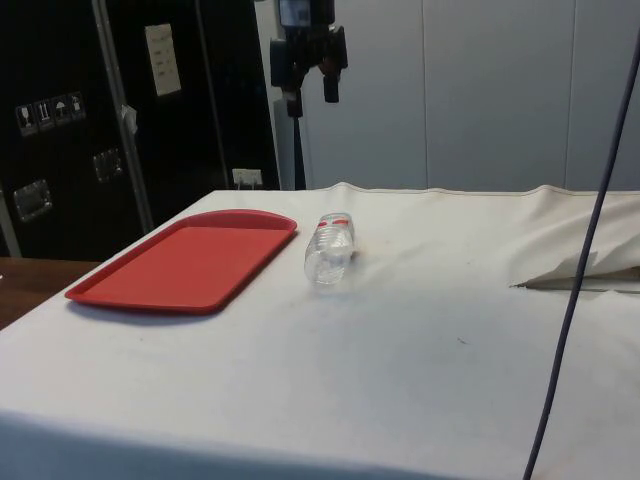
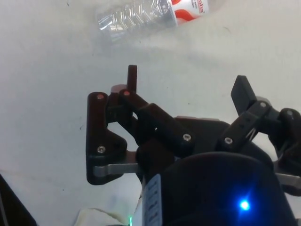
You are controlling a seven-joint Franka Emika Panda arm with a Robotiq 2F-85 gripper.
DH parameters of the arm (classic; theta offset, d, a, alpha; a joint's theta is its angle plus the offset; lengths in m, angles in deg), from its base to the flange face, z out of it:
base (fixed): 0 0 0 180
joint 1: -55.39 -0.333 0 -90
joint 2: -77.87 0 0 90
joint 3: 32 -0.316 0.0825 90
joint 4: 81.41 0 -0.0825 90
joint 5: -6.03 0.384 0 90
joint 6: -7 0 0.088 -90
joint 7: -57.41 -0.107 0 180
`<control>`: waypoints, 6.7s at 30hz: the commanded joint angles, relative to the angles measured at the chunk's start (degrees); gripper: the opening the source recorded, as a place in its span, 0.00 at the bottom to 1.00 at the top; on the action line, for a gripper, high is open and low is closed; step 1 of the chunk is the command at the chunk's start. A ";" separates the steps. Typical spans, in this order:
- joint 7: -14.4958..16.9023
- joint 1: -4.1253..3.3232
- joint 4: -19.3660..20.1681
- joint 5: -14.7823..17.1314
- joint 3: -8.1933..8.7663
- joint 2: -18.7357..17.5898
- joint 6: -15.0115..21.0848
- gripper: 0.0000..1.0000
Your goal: Place the bottle upright on the tray.
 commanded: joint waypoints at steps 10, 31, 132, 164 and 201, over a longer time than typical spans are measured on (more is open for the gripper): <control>-2.01 0.00 0.63 0.00 -0.06 -1.66 2.12 1.00; -6.36 0.29 2.06 0.80 0.34 -5.67 7.91 1.00; -27.62 0.80 0.92 9.85 3.38 -14.73 8.14 1.00; -36.38 0.97 -2.23 10.14 3.50 -19.54 9.17 1.00; -30.54 2.41 -6.30 25.15 4.24 -26.30 6.70 1.00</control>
